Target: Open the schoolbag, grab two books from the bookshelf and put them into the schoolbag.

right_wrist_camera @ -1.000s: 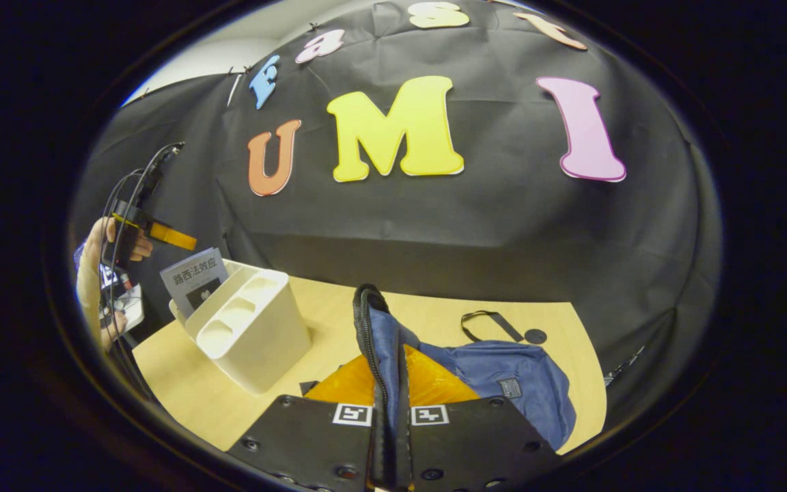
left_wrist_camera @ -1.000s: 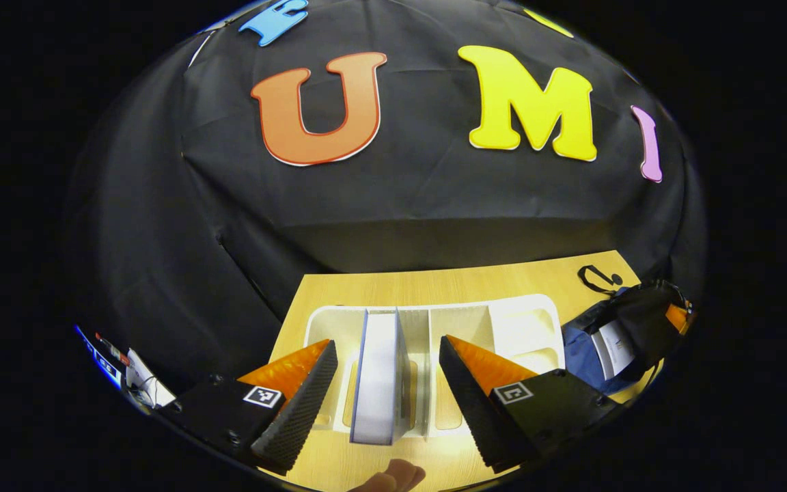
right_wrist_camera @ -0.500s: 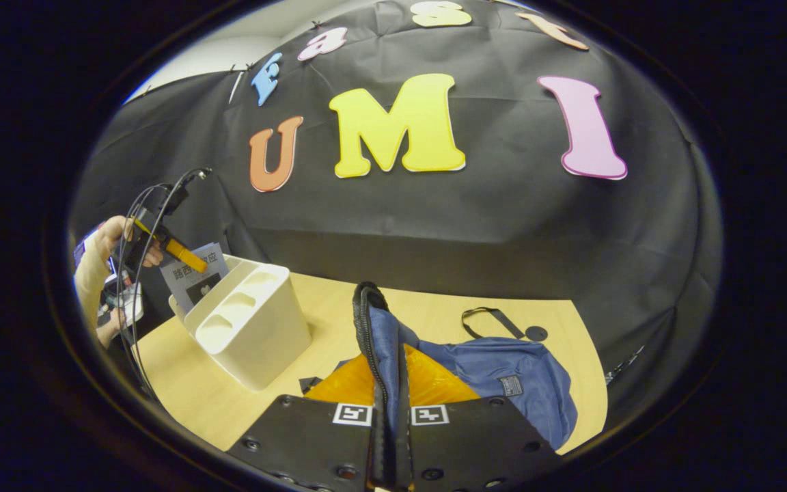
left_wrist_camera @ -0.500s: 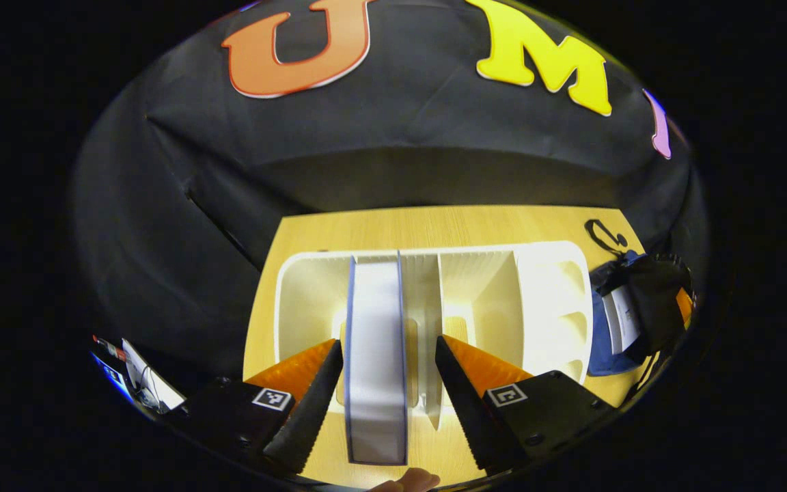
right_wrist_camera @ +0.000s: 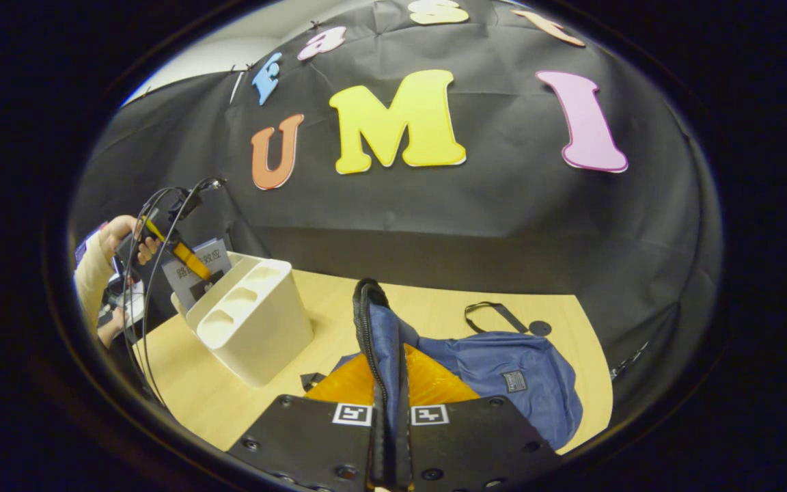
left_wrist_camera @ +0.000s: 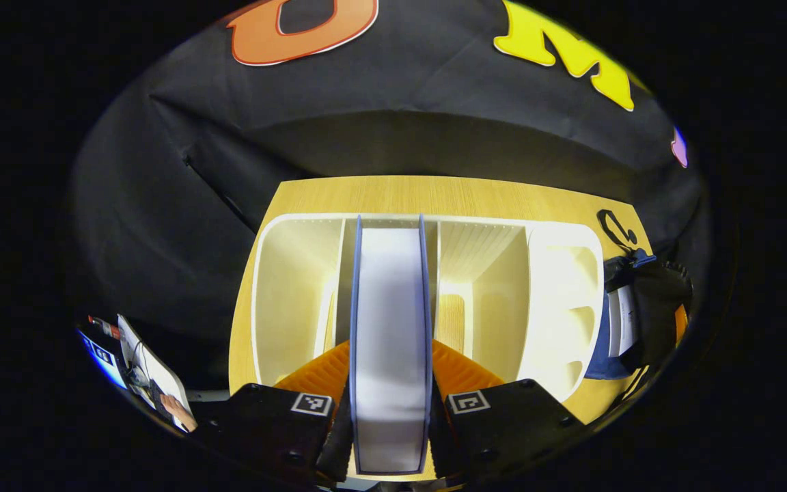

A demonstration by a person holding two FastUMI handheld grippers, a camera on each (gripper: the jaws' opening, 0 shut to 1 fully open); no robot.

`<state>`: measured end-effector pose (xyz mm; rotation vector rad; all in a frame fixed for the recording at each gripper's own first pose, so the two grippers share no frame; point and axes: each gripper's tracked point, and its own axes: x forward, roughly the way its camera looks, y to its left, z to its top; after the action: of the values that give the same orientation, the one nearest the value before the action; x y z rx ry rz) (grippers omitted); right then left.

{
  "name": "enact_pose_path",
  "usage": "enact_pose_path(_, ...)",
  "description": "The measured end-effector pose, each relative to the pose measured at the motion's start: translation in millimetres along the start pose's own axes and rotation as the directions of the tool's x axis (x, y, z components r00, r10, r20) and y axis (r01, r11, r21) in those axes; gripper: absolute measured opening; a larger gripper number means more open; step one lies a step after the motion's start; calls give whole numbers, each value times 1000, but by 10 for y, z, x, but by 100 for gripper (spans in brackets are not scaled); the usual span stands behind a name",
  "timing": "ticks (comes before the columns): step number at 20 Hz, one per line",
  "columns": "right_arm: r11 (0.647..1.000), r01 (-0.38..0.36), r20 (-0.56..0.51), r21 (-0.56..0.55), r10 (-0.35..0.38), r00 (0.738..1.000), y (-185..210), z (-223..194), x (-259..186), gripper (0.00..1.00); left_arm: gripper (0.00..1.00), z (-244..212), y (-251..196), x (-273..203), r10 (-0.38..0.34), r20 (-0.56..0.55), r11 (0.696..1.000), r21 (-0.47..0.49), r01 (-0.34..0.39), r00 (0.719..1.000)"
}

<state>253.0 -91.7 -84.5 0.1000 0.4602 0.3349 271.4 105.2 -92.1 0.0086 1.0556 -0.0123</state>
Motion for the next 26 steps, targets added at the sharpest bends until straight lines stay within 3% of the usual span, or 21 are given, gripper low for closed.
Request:
enact_pose_path(1,1000,2,2,0,-2,1000,-10,-5,-4,6,47,-25,1,-49,1,3,1000,-10,-1,1000)
enact_pose_path(4,1000,-3,-4,9,3,1000,-17,-39,4,6,51,-90,-32,-247,-22,31,999,-43,23,999)
enact_pose_path(7,1000,-2,-2,19,2,1000,-36,-58,1,6,47,-67,-76,-592,-22,116,999,-39,27,993)
enact_pose_path(10,999,-1,2,32,1,1000,-46,-78,-6,6,51,-60,-107,-952,2,194,1000,-12,0,981)
enact_pose_path(11,999,0,2,36,0,1000,-58,-83,4,6,47,-54,-114,-1063,12,210,1000,7,-14,978)
enact_pose_path(16,999,1,7,47,-1,1000,-77,-88,-3,6,46,-107,-272,-1571,31,279,996,72,-54,960)
enact_pose_path(18,999,2,12,52,-2,1000,-100,-80,-12,6,49,-126,-355,-1740,41,304,992,103,-76,952)
enact_pose_path(19,998,0,13,59,-1,1000,-111,-80,-4,9,46,-122,-412,-1830,45,318,990,116,-86,947)
enact_pose_path(24,997,-5,0,76,5,1000,-159,-100,39,6,48,-145,-733,-2253,44,383,979,168,-117,923)
enact_pose_path(25,997,-8,-2,76,9,1000,-171,-100,63,3,45,-142,-824,-2332,37,398,975,187,-120,917)
enact_pose_path(26,997,-10,-1,76,10,1000,-178,-99,66,6,45,-121,-897,-2387,35,419,972,196,-128,907)
